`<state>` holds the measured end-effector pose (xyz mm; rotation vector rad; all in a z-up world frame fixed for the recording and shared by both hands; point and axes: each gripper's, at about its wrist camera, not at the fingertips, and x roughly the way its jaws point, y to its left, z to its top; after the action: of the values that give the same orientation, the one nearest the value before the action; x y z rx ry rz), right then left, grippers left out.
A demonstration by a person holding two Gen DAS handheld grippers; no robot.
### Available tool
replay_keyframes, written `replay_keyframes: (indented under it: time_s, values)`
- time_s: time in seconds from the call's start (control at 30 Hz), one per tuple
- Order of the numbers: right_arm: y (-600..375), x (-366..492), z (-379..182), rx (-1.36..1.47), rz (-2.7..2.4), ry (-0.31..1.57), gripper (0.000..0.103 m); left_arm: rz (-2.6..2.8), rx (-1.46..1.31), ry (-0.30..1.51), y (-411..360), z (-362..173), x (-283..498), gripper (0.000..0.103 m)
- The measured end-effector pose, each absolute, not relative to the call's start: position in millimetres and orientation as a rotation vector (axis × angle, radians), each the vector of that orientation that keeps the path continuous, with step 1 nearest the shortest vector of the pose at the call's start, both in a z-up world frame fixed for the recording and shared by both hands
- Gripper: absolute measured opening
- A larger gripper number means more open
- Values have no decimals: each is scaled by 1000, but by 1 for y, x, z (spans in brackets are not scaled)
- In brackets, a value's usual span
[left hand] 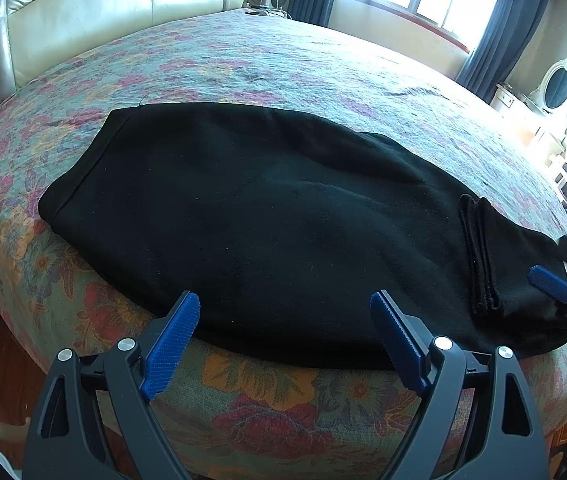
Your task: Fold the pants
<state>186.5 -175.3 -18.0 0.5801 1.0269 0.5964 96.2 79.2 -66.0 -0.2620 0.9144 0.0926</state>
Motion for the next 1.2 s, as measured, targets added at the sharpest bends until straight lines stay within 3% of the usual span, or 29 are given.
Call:
replay_keyframes:
  time_s: [0.03,0.2,0.33,0.5,0.7,0.77,0.8,0.83,0.97,1.07,1.13,1.2]
  values:
    - [-193,185,-7,595,586,987,75,93,-264,915,79,-66,96,86]
    - [-320,192,12,697,424,889,83,111,-278,906,83,-63,95,86]
    - [-402,210,-29,858,310,974,85,121,-289,905,86,-64,95,86]
    - [-411,236,-77,946,391,1085,85,118,-277,901,85,-63,95,86]
    - [-388,262,-88,991,519,1064,85,105,-247,912,76,-65,94,86]
    - [-388,271,-90,982,519,1077,63,104,-241,912,75,-65,94,86]
    - [-387,273,-92,956,490,1095,40,104,-241,912,75,-65,94,86]
    - [-388,275,-98,951,466,1117,29,103,-243,912,76,-65,93,86]
    - [-395,275,-111,980,463,1116,25,103,-241,914,76,-66,93,86]
    - [-400,265,-108,1031,493,1083,40,103,-240,915,76,-66,92,86]
    - [-404,251,-106,1104,561,1055,66,107,-248,914,78,-65,92,86]
    - [-404,236,-97,1109,603,1035,78,115,-260,911,80,-63,92,86]
